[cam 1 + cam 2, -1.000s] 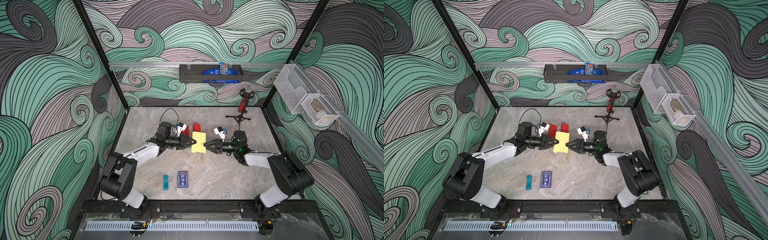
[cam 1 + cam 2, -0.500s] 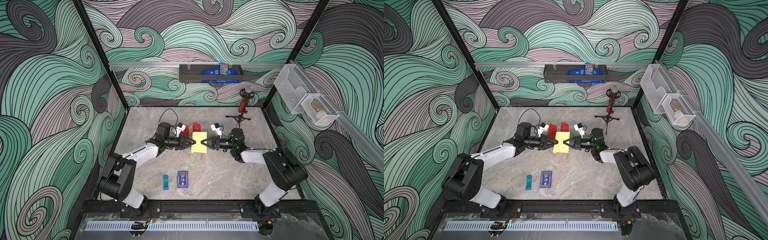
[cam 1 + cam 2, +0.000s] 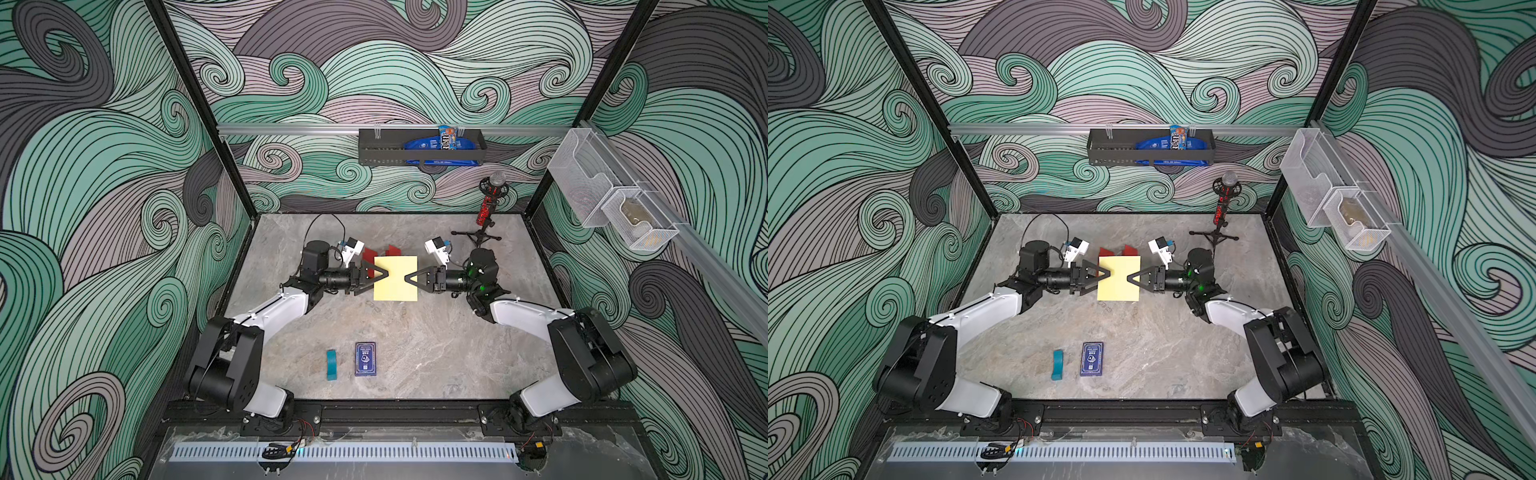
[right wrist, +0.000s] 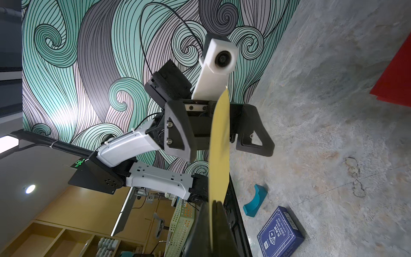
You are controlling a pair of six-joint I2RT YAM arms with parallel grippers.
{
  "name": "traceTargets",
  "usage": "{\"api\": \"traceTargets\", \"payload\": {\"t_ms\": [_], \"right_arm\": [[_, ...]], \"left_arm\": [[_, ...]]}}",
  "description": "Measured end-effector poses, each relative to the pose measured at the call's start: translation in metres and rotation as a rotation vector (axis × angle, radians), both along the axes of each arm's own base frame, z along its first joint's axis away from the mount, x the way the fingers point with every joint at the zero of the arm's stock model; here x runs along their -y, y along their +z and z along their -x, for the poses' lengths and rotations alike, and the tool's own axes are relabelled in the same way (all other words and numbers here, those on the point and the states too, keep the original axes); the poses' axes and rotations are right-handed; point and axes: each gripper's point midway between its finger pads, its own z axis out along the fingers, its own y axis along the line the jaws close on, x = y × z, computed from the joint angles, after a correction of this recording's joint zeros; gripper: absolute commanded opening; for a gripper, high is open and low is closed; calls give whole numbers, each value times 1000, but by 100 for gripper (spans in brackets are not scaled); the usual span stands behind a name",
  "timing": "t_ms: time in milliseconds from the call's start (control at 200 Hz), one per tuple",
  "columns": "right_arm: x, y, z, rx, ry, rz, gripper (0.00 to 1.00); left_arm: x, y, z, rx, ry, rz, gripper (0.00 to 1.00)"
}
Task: Fold the square paper along the opposite sides
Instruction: Pick up the paper from the center of the board.
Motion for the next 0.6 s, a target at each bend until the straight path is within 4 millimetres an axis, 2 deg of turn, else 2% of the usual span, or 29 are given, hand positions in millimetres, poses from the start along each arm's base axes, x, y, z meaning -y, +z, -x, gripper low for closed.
{"api": "traceTargets", "payload": {"t_ms": [175, 305, 600], "right_arm": [[0, -15, -1, -30, 9, 47, 0], [-1, -19, -1, -34, 18, 73, 0], [-1, -22, 4, -36, 52, 103, 0]], "left_arm": [[0, 20, 5, 50, -13, 38, 53], [0, 20, 5, 56, -16, 36, 35], [-1, 10, 3, 40, -11, 18, 7]]}}
